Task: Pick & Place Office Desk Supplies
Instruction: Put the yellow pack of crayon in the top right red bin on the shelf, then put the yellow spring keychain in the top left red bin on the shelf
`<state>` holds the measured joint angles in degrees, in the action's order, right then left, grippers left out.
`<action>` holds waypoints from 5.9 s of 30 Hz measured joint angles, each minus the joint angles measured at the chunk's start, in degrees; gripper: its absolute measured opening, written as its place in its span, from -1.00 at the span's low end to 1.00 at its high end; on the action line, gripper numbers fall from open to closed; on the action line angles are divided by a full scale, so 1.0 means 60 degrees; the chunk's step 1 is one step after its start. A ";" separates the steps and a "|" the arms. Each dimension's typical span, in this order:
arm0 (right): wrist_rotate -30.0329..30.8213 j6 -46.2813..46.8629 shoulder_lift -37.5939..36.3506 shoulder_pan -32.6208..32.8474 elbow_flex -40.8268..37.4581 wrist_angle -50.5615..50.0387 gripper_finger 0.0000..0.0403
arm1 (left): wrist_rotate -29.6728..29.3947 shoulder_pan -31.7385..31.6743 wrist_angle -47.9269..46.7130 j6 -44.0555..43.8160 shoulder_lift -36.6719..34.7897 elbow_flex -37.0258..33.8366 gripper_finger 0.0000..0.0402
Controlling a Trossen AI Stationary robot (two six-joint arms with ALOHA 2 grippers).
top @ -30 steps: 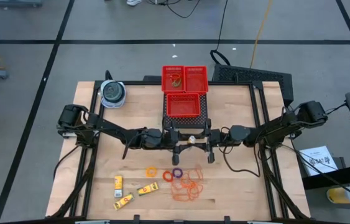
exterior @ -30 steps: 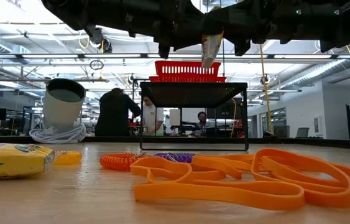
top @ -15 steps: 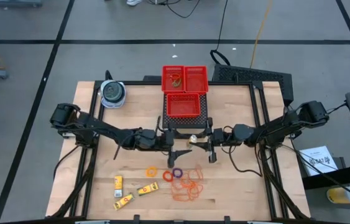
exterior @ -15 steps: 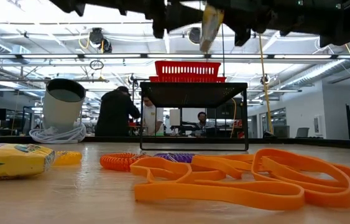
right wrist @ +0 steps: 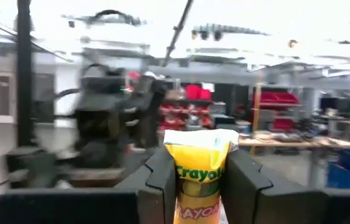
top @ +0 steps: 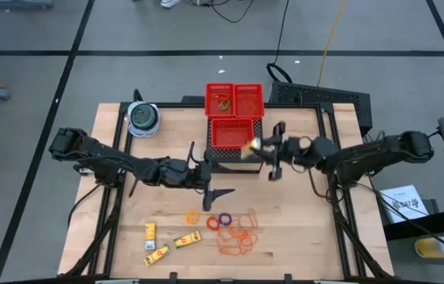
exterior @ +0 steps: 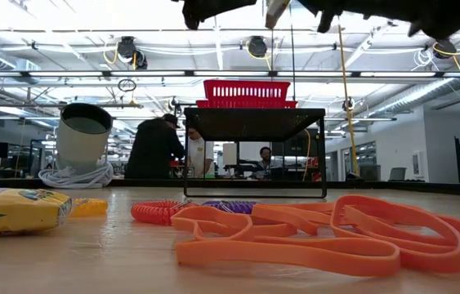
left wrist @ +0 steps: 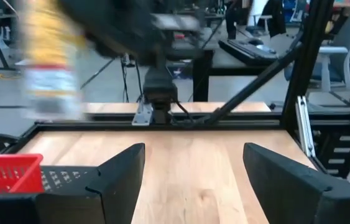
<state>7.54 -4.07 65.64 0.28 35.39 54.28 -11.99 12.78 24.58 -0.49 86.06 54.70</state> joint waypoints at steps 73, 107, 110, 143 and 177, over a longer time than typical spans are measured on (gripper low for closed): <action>0.0071 0.0529 0.2650 -0.5115 0.4664 -0.8088 0.06 | -0.0095 -0.0055 -0.1358 -0.0535 0.0011 -0.0004 0.33; -0.1416 0.0194 0.3721 -0.5644 0.4661 -0.6863 -0.26 | -0.0098 -0.0051 -0.1460 -0.0674 0.0011 -0.0007 0.33; -0.0778 -0.0015 0.3715 -0.5723 0.4661 -0.6866 -0.27 | -0.0095 -0.0055 -0.1537 -0.0713 0.0014 -0.0007 0.33; -0.2904 0.0184 0.3782 -0.5589 0.4661 -0.6287 -0.46 | -0.0098 -0.0055 -0.1602 -0.0769 0.0015 -0.0007 0.33; -0.1291 -0.1108 0.1883 -0.4107 0.4661 -0.8650 -0.73 | -0.0040 0.0189 -0.5512 -0.3134 -0.1127 -0.0001 0.33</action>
<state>-0.21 -10.71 76.94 -24.36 63.35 2.38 -12.23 13.91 -8.50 -19.29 79.30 54.69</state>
